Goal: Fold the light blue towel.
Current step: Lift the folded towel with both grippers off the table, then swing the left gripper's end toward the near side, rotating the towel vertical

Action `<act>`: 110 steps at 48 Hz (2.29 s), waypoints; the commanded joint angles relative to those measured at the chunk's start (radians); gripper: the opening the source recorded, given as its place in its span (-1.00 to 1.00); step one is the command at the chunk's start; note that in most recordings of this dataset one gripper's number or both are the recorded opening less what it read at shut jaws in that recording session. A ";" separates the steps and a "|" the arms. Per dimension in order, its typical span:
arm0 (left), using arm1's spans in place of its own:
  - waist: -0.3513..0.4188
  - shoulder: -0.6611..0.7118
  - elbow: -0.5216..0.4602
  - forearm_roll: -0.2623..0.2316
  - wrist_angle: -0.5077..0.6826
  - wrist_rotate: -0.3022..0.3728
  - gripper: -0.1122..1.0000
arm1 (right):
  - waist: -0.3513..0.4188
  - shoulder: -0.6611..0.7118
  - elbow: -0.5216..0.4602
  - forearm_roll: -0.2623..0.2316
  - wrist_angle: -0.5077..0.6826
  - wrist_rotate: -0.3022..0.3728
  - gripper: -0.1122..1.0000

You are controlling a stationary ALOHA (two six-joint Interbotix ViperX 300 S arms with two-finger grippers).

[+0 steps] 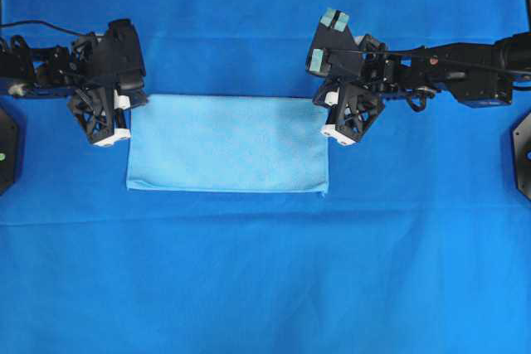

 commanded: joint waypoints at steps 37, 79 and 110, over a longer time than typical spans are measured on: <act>-0.083 -0.460 -0.155 0.002 0.160 -0.003 -0.77 | -0.002 -0.482 -0.069 -0.060 0.222 -0.006 -0.79; -0.460 -0.038 -0.456 0.000 -0.032 0.055 -0.77 | -0.206 -0.227 -0.279 -0.273 0.202 -0.003 -0.79; -0.497 0.170 -0.650 0.000 -0.100 0.109 -0.77 | -0.233 -0.207 -0.291 -0.321 0.179 -0.003 -0.79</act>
